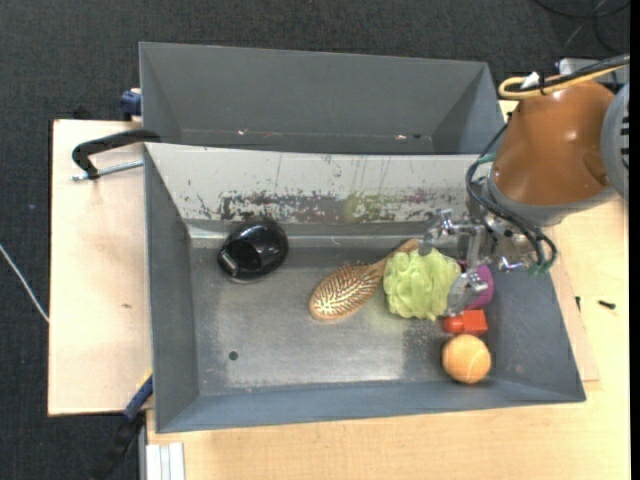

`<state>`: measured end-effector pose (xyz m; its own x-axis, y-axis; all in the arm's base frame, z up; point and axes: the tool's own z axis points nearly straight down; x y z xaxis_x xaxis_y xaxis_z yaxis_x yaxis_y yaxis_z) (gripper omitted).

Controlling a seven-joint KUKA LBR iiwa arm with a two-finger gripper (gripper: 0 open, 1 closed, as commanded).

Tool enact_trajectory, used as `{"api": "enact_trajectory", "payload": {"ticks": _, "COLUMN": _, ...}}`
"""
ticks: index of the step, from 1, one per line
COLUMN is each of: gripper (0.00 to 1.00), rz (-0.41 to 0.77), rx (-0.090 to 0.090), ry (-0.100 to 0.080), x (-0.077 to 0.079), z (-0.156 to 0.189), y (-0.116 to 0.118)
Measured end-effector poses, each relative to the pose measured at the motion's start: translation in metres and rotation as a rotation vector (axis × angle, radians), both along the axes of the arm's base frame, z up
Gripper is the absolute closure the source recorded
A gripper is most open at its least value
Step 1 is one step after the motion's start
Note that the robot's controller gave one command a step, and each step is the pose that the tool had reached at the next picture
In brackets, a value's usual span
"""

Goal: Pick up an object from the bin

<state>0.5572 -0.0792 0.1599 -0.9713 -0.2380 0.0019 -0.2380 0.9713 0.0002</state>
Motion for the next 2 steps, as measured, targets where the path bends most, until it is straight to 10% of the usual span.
{"api": "enact_trajectory", "payload": {"ticks": 1, "gripper": 0.00, "rz": 0.007, "rx": 0.000, "ry": -0.011, "x": 0.037, "z": -0.018, "y": 0.009}}
{"api": "enact_trajectory", "payload": {"ticks": 2, "gripper": 0.00, "rz": -0.024, "rx": 0.002, "ry": -0.011, "x": 0.032, "z": -0.084, "y": 0.019}}
